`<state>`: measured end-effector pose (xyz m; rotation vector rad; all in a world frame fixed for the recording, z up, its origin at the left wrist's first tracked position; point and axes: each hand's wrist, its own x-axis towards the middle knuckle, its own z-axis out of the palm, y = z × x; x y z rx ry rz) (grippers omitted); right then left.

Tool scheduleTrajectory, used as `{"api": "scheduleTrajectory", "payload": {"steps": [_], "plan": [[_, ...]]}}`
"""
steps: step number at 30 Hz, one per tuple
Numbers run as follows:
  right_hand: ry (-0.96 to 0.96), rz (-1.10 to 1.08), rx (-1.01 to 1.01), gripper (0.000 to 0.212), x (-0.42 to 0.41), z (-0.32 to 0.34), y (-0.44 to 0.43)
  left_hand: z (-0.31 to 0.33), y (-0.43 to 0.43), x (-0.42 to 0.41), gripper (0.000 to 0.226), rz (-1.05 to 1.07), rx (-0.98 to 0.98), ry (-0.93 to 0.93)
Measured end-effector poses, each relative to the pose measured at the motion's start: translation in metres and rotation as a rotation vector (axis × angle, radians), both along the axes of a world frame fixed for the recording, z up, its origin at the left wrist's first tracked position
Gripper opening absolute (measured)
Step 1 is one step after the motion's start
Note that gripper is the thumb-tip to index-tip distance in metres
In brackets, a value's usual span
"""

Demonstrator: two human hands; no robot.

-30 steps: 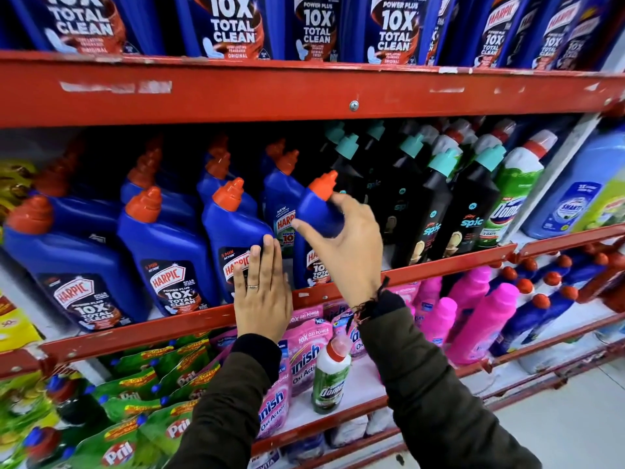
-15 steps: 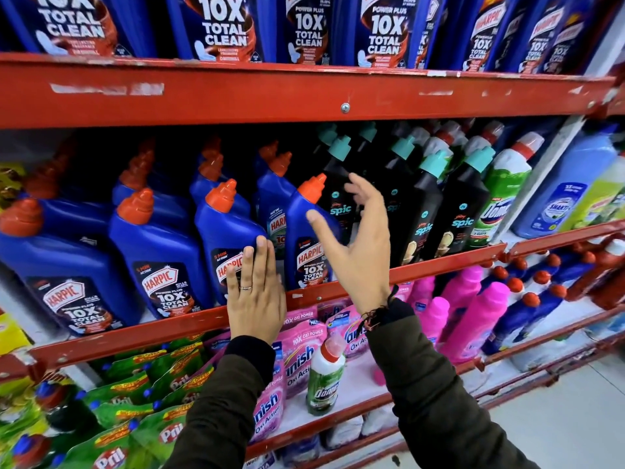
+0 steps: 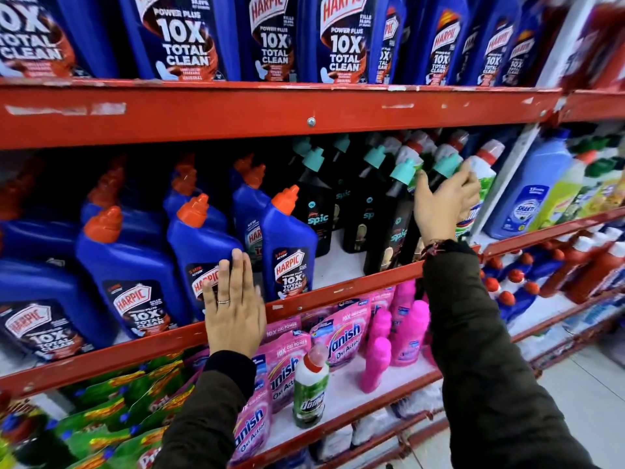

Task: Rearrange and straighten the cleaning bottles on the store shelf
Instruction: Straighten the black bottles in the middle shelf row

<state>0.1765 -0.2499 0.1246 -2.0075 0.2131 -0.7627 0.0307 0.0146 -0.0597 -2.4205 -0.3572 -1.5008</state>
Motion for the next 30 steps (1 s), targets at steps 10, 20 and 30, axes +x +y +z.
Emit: {"api": "scheduleTrajectory", "payload": {"steps": [10, 20, 30], "plan": [[-0.063, 0.081, 0.061, 0.051, 0.004, -0.012, -0.017, 0.002, 0.0, -0.002, 0.077, -0.008, 0.005, 0.002], [-0.285, -0.036, -0.115, 0.057, -0.072, 0.024, -0.007, 0.003, 0.0, -0.002, 0.077, -0.039, 0.007, -0.019], [-0.142, 0.191, -0.002, 0.065, -0.098, 0.008, 0.044, 0.001, 0.002, -0.001, 0.078, -0.05, 0.008, -0.029]]}}
